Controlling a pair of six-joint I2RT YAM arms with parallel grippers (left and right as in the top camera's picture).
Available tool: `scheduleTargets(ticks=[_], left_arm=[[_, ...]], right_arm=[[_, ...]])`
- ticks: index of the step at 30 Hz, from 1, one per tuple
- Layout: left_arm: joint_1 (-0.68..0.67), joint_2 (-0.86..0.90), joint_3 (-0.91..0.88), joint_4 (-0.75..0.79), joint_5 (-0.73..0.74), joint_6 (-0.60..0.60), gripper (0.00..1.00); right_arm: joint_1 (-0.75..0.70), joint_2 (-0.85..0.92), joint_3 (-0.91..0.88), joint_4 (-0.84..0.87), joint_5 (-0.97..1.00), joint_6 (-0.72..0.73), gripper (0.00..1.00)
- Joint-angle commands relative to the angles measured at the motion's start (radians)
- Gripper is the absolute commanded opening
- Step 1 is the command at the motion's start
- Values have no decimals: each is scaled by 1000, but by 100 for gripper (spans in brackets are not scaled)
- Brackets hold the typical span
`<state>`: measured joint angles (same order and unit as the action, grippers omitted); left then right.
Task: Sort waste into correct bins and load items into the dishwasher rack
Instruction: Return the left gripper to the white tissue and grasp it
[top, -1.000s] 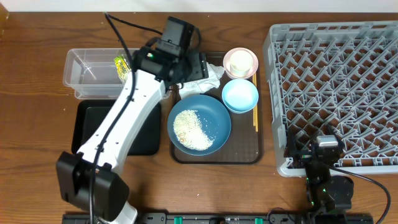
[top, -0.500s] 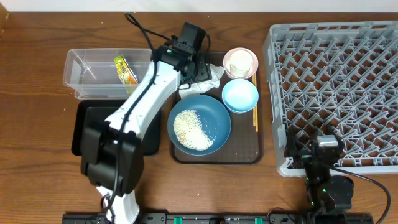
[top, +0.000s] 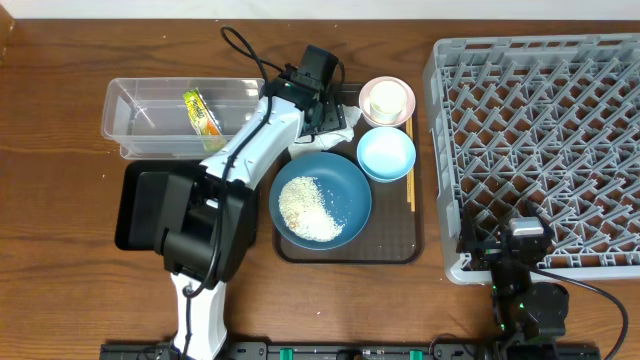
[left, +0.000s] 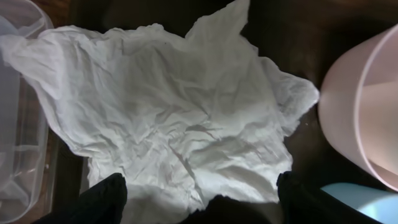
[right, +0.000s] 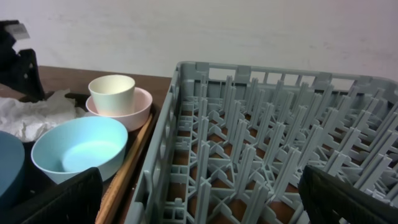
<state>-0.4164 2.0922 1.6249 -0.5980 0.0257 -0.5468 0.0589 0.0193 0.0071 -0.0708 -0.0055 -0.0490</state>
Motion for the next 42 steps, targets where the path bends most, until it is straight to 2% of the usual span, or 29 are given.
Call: scheduleTargets(ticks=[1, 7, 10, 25, 33, 40, 42], left_arm=[[-1, 28, -5, 6, -20, -1, 82], [0, 66, -5, 21, -79, -1, 83], [0, 89, -5, 31, -80, -1, 86], [0, 152, -5, 35, -84, 0, 87], [0, 152, -4, 51, -83, 0, 55], [1, 147, -4, 52, -83, 11, 40], [1, 137, -3, 55, -84, 15, 32]], right_arm=[[-14, -1, -2, -4, -6, -12, 99], [-14, -2, -2, -4, -6, -11, 99], [-14, -1, -2, -4, -6, -12, 99], [-14, -1, -2, -4, -6, -12, 99], [-14, -2, -2, -4, -6, -11, 99], [-14, -2, -2, -4, -6, -12, 99], [-14, -1, -2, -4, -6, -12, 99]])
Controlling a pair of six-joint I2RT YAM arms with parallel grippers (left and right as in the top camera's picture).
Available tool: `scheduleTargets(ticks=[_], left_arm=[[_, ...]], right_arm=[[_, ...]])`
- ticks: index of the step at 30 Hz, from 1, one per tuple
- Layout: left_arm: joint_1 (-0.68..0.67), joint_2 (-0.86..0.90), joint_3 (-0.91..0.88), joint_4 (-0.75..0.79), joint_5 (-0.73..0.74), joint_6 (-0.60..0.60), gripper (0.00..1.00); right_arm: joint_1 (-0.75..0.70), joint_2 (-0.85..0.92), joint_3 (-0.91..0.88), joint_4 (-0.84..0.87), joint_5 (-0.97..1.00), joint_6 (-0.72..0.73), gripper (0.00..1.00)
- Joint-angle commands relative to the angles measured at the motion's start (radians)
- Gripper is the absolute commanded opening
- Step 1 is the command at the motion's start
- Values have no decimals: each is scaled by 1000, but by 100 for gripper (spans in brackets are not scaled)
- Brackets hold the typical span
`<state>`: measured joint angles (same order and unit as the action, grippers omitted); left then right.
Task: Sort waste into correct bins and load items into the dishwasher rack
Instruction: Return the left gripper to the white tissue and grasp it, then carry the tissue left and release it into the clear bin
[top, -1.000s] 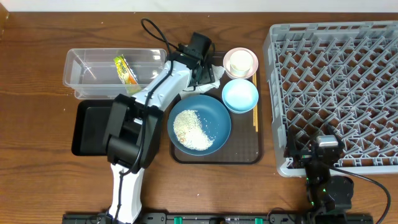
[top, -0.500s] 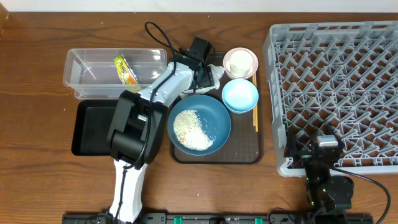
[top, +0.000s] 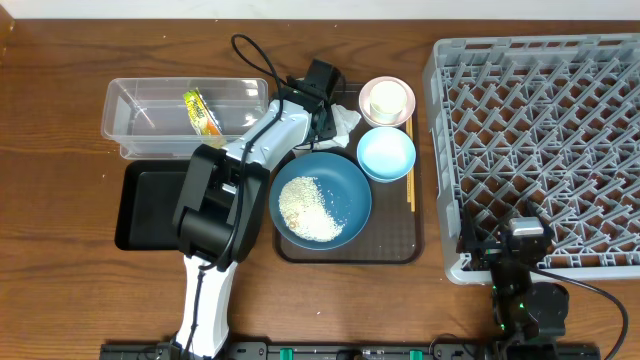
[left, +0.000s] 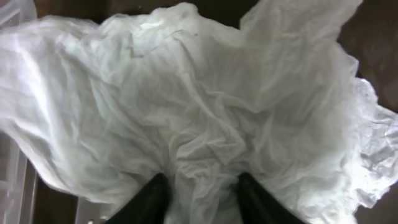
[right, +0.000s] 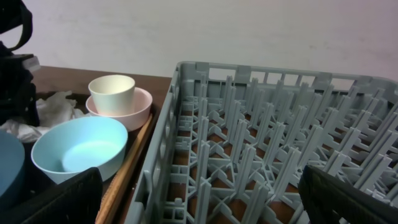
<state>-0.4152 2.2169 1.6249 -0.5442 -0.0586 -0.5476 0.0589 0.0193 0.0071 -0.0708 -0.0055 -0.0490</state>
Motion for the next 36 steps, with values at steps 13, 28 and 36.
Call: scheduleTargets(ticks=[13, 28, 36], left_arm=[[18, -201, -1, 27, -3, 38, 6], [126, -409, -1, 56, -7, 68, 6], [285, -412, -2, -60, -7, 68, 6]], right_arm=[[-14, -1, -2, -4, -6, -12, 99], [-14, -2, -2, -4, -6, -11, 99], [-14, -2, -2, -4, -6, -12, 99]])
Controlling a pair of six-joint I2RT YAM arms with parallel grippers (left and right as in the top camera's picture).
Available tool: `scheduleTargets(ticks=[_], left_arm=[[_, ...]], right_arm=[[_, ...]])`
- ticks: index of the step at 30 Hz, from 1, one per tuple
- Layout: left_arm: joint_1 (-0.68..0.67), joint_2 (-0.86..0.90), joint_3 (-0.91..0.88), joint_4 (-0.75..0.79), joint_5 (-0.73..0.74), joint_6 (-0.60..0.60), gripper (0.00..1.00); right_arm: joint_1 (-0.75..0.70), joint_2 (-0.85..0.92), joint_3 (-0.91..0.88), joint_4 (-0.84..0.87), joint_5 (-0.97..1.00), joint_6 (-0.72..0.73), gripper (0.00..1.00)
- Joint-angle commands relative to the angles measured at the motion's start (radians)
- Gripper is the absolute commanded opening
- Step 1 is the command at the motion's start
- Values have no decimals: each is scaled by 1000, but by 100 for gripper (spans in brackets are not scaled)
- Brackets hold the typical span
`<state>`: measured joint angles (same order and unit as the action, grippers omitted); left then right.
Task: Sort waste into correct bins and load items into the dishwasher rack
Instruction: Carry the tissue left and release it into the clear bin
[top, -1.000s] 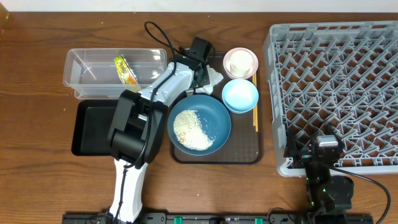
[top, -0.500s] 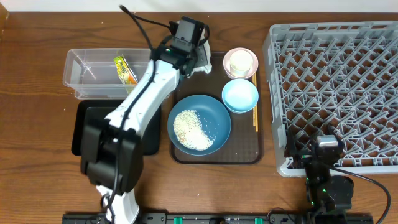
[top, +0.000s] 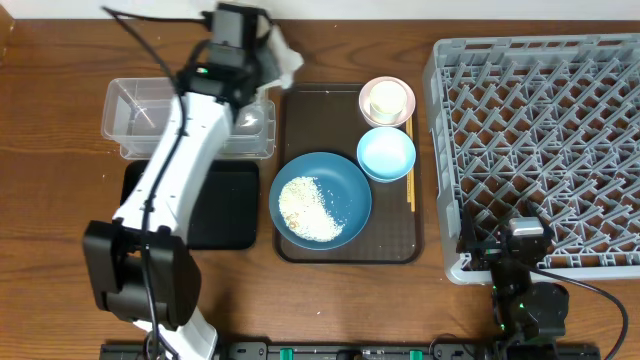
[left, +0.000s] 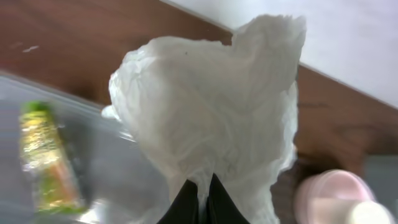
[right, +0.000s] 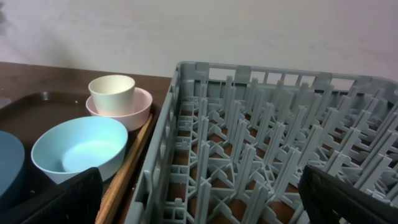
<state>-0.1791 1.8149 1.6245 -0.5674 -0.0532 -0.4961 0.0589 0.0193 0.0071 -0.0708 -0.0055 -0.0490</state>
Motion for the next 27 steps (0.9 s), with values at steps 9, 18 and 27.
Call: scheduleTargets(ticks=[9, 18, 27], left_arm=[[169, -3, -18, -174, -12, 16, 6], [187, 10, -89, -149, -13, 16, 11], [187, 51, -90, -135, -12, 16, 12]], right_arm=[[-14, -2, -2, -4, -6, -11, 99], [-14, -2, -2, -4, -6, -11, 99], [-14, -1, -2, -4, -6, -11, 99]])
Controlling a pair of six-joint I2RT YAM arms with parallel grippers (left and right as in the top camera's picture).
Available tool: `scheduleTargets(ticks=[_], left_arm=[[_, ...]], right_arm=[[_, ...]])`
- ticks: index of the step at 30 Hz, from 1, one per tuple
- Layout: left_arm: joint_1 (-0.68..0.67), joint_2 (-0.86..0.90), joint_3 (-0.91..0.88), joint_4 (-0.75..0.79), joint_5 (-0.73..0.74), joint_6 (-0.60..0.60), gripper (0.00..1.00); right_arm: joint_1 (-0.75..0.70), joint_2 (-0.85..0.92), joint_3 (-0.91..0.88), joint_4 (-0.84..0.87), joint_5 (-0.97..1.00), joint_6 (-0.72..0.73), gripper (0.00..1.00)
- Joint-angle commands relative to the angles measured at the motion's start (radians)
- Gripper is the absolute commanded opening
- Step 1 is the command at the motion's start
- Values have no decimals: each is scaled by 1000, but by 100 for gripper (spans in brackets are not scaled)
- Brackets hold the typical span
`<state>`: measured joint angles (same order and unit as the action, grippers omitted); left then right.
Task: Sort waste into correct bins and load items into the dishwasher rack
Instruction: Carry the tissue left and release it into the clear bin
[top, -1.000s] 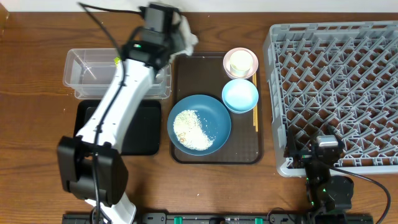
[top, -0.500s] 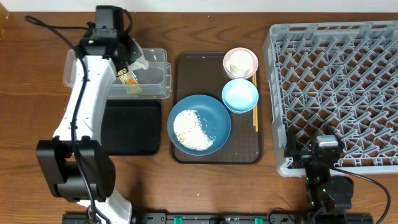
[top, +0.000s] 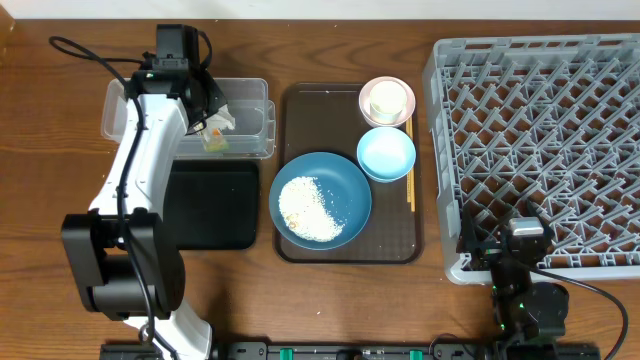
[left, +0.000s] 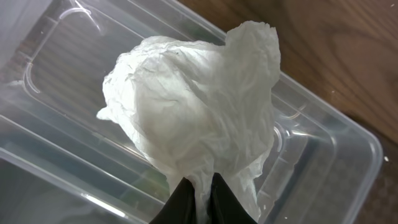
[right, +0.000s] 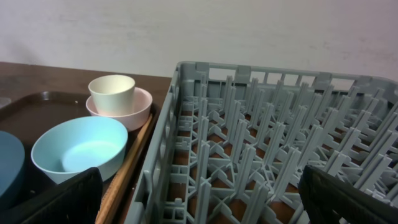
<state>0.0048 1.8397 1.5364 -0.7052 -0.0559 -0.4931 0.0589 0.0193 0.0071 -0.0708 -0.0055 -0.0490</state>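
My left gripper (left: 204, 185) is shut on a crumpled white tissue (left: 193, 106) and holds it over the inside of the clear plastic bin (left: 323, 143). From overhead the tissue (top: 222, 118) hangs above the bin's middle, beside a green-yellow wrapper (top: 211, 141) lying in the bin (top: 130, 100). My right gripper (right: 199, 193) stands open at the front left corner of the grey dishwasher rack (top: 540, 140), holding nothing. On the brown tray (top: 300, 105) are a blue plate of rice (top: 320, 200), a light blue bowl (top: 386, 152) and a cream cup on a pink saucer (top: 387, 100).
A black bin (top: 205, 205) lies in front of the clear bin. Wooden chopsticks (top: 410, 175) lie along the tray's right edge. The left arm reaches over the black bin's left side. The rack (right: 261, 143) fills the right of the table.
The left gripper, still shut on the tissue, has moved left and forward from the clear bin's back right corner to over the bin's inside. The right arm has not moved.
My left gripper was open over the tissue lying on the tray's back left. Then its fingers stood closer together in the tissue. Then it held the tissue up near the clear bin's back right corner, and now over the bin. The right gripper stayed open by the rack.
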Motion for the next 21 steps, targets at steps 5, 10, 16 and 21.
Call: scheduleTargets(ticks=[5, 10, 16, 21], left_arm=[[3, 35, -2, 8, -10, 13, 14], [3, 35, -2, 18, -10, 13, 23], [3, 35, -2, 23, -10, 13, 45], [3, 28, 0, 37, -8, 13, 56]], right_arm=[[-14, -1, -2, -4, -6, -11, 99], [-14, -1, -2, -4, -6, -12, 99], [-14, -2, -2, -4, -6, -11, 99], [-14, -2, -2, -4, -6, -11, 99]])
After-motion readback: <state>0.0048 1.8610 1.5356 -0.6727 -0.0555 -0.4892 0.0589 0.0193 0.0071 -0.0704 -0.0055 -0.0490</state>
